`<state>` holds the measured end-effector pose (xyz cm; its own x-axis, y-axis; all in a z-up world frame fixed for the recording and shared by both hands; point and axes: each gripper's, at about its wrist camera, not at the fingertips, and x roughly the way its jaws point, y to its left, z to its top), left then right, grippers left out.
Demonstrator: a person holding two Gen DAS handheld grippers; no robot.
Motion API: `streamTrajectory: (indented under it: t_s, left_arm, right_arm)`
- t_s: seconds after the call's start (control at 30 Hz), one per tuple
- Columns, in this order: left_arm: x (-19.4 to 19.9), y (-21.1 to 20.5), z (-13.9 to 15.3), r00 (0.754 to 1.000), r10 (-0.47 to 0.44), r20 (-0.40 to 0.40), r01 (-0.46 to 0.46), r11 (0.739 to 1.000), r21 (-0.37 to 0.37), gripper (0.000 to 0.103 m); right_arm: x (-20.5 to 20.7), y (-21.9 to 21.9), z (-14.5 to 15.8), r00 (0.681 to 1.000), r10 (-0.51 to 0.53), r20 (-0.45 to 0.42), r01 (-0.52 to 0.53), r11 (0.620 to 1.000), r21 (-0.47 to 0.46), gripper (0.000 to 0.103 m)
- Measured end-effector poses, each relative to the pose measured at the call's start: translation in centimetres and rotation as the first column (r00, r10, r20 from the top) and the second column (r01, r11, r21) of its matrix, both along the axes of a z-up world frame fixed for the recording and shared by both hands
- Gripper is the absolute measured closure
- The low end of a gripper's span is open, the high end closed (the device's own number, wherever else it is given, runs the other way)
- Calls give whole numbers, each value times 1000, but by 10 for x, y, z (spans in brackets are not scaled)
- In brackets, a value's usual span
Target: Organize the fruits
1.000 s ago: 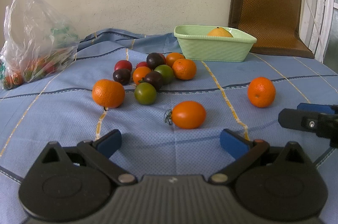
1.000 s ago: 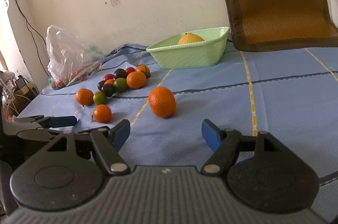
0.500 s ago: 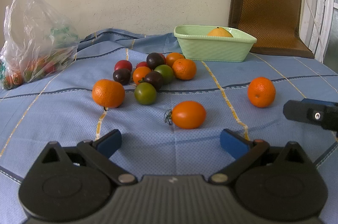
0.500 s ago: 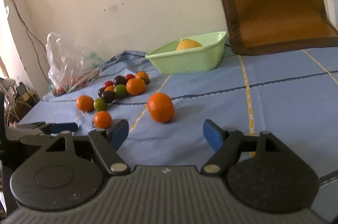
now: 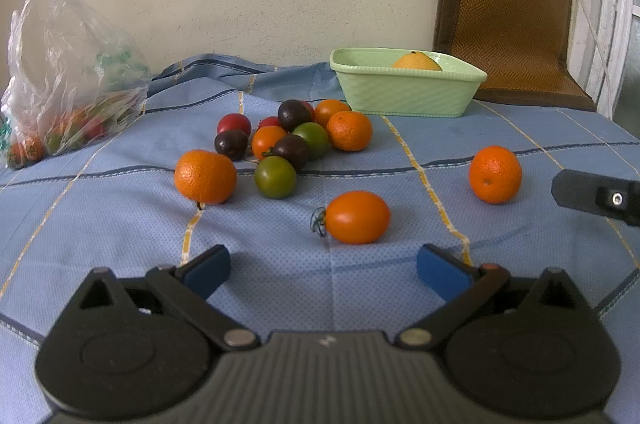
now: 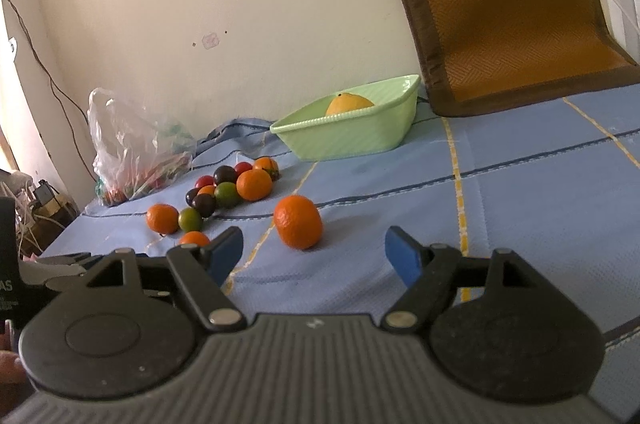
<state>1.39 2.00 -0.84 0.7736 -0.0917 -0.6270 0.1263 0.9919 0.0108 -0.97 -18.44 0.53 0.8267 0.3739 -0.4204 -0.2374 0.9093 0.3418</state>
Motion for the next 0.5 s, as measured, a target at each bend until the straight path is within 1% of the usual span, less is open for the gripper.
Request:
streamTrajectory:
  t_s: [0.27,0.5]
  left_arm:
    - [-4,-6,0,998,59,2,-59,998,4,0]
    - [-4,-6,1,998,60,-6,-60,998,5,0]
  right_arm:
    - [0,-1,0,1000,-5,-2,5,1000,3,22]
    - [1,1,0,1000,2,1,-2,1000,-13,22]
